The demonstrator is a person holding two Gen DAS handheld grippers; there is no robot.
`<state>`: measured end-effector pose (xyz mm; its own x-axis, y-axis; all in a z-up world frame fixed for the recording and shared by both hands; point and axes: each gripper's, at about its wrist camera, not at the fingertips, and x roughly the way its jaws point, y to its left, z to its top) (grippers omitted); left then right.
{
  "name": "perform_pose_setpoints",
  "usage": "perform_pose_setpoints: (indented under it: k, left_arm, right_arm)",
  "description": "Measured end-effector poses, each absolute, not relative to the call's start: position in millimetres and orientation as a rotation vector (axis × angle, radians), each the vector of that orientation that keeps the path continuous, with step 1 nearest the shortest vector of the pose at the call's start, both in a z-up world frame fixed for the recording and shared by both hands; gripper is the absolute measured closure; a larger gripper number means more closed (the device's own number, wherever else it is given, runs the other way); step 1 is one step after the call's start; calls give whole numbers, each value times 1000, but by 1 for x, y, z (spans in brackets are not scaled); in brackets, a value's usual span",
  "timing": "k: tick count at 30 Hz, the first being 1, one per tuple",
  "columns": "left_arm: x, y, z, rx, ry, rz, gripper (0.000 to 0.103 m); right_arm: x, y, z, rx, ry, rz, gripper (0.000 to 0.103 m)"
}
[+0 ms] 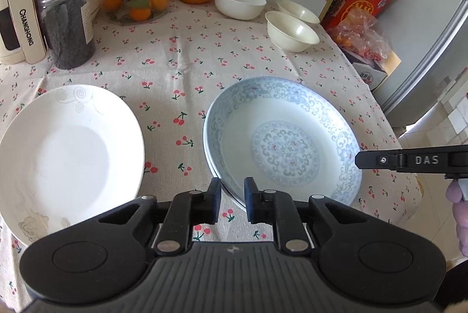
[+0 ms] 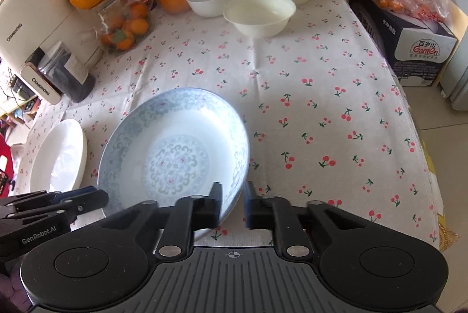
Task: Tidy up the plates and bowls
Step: 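Open both grippers to release the stacked blue plates, then move both grippers to the rim of the plain white plate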
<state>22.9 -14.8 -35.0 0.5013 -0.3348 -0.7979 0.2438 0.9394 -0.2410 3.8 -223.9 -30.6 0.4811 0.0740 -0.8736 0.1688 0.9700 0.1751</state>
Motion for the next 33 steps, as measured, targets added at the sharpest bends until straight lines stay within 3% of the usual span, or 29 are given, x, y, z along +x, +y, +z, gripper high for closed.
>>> perform_pose_setpoints:
  k: [12, 17, 20, 28, 33]
  left_arm:
    - [23, -14, -33, -87, 969, -350, 90]
    - [23, -13, -32, -103, 976, -346, 77]
    - [24, -12, -31, -104, 979, -341, 66]
    - [23, -6, -27, -93, 974, -323, 37]
    - [23, 1, -23, -87, 972, -306, 20]
  right_arm:
    - [6, -218, -36, 219, 1083, -44, 95]
    - [7, -222, -27, 273, 1068, -27, 90]
    - [10, -220, -23, 277, 1059, -22, 84]
    - [21, -205, -13, 271, 1033, 3, 44]
    - [28, -197, -9, 270, 1017, 20, 30]
